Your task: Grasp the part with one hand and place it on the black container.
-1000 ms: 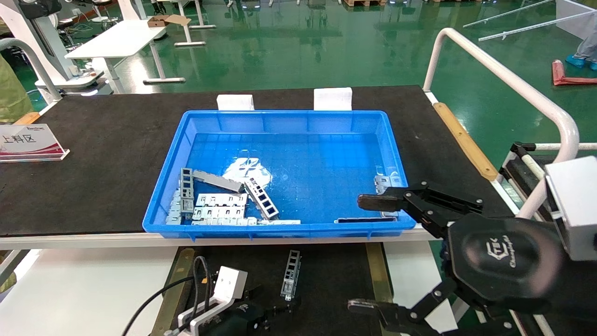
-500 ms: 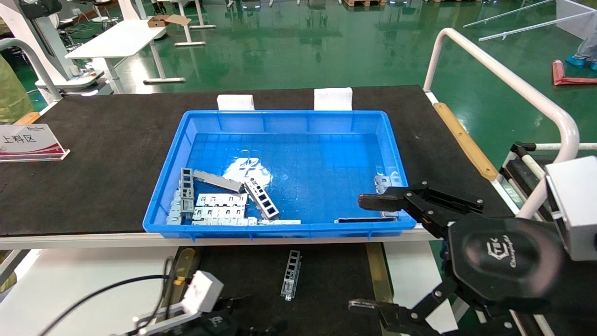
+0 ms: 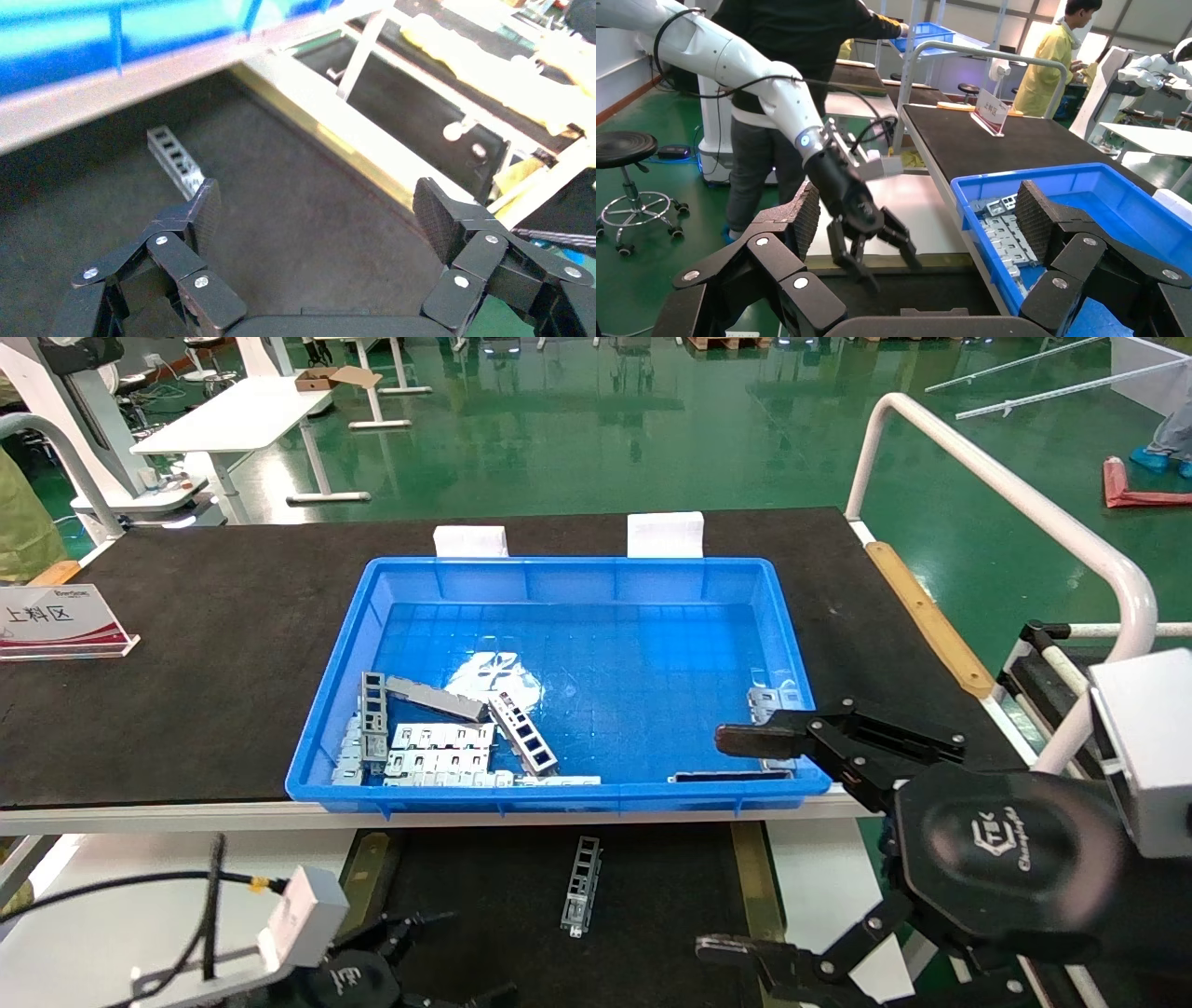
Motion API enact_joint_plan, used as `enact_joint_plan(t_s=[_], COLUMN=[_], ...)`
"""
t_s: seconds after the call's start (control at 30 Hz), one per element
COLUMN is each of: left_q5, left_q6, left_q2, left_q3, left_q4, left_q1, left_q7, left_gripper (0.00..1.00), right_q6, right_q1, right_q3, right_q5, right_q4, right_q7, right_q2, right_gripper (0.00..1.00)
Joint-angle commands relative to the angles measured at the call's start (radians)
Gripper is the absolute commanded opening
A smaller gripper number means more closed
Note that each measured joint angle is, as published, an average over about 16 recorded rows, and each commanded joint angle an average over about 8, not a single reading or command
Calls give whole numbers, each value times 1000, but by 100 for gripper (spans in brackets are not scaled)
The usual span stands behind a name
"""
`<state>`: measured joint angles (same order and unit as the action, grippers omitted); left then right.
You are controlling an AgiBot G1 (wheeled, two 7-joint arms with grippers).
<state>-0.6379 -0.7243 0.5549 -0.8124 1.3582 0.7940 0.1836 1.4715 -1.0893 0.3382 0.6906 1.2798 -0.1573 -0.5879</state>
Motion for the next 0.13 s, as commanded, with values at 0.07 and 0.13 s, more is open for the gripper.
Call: enact_joint_plan(t_s=[0.07,0.13], left_q5=[29,34], left_q6=[-43,-50], left_q2=[-20,-22], left_q3=[24,28], left_q4=[0,0], left_q1=[7,9], left_q7=[-15,-16], left_gripper=[100,100], right_q6=[0,0], right_q1=[0,0], right_q3=[0,0], right_q5=[0,0], right_q4=[0,0], right_q7=[0,0], right_q2=[0,0], right_gripper=[100,100])
